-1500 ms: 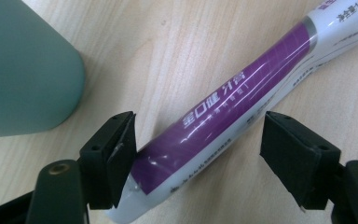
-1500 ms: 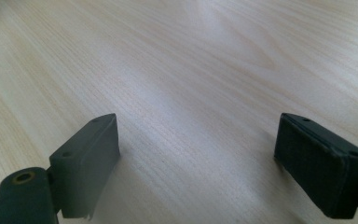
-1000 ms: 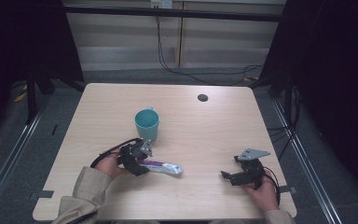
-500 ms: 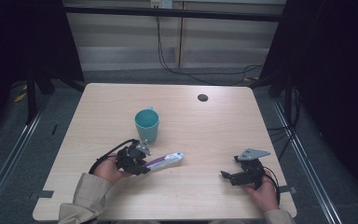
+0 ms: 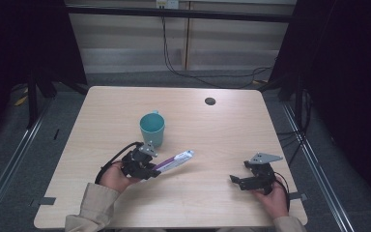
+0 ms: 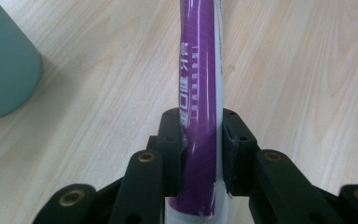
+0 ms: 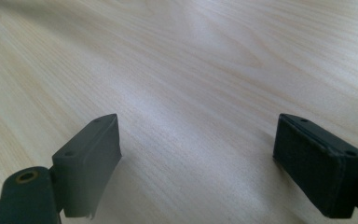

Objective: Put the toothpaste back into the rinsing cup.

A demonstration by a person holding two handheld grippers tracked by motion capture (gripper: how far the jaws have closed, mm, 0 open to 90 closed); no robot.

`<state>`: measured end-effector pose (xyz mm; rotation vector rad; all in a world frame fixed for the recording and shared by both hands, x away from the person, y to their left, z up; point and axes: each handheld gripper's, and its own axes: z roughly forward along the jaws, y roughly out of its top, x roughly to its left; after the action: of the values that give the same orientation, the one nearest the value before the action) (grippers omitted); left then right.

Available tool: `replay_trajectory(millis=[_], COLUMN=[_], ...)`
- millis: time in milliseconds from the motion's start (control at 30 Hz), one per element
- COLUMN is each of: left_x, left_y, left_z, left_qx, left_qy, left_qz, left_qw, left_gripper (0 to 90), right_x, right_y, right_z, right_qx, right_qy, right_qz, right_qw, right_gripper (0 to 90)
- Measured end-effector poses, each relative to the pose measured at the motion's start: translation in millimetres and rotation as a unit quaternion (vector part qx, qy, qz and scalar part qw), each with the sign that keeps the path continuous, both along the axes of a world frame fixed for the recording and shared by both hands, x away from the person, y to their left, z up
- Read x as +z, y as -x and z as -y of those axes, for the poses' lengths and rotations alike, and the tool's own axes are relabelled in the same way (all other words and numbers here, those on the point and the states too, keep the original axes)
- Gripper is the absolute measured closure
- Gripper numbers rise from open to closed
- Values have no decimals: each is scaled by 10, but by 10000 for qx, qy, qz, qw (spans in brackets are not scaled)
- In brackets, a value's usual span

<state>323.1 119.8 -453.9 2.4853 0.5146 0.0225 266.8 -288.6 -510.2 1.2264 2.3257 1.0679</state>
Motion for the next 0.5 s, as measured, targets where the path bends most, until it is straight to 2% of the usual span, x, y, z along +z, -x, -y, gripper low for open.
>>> replay_trajectory(millis=[33,67,133,167,367,433,500], left_x=[16,49,67,87,163,183,188], left_y=[-4,-6,-5,-6,10,11,7], left_z=[2,1,1,0,30,48,51], left_qx=[-20,41,95,117,273,323,302], left_qy=[-1,146,226,287,626,713,710], left_qz=[32,55,70,89,168,177,202], left_qw=[10000,9999,9997,9995,9975,9968,9968], left_gripper=[732,734,735,735,738,739,739], right_x=[6,32,52,71,160,196,231], right_y=[-5,-4,-1,-3,-35,-57,-70], right_z=[3,-5,-17,-33,-214,-318,-387], right_qx=[-27,-60,-46,0,225,350,431], right_qy=[-33,-95,-115,-86,-180,-298,-293], right_qz=[-32,-73,-62,-1,-45,-106,-88], right_qw=[10000,9999,9999,10000,9996,9989,9986], right_gripper=[142,143,143,143,159,185,195])
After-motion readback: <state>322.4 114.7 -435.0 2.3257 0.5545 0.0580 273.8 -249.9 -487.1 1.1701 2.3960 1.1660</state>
